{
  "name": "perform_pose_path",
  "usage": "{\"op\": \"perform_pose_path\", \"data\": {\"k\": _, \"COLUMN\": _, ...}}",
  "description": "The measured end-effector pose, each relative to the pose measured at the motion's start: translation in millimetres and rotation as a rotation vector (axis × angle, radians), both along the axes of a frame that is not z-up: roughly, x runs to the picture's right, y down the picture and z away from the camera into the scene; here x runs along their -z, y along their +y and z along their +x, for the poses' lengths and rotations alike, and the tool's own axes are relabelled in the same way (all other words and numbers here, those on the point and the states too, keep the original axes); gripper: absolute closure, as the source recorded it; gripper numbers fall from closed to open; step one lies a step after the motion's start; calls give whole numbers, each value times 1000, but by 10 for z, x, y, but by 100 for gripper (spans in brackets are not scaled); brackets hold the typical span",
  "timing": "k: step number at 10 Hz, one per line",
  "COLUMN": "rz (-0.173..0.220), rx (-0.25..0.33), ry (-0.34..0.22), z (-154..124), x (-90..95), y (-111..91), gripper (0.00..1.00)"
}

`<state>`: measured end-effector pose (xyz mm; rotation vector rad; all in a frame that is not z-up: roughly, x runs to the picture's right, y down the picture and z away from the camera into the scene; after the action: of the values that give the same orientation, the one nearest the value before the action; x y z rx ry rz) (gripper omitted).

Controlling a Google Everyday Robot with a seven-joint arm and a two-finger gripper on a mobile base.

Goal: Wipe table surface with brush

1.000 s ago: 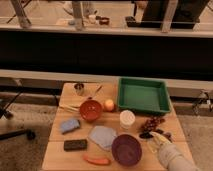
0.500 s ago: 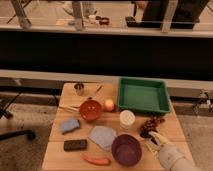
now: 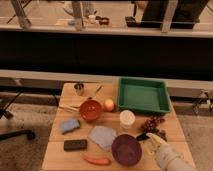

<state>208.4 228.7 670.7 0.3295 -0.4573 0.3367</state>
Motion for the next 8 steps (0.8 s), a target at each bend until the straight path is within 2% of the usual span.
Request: {"op": "perform_pose_path", "data": {"k": 8, "rz": -89, "rx": 5, "ry": 21, "z": 31, "x": -300, "y": 116, "gripper": 100}}
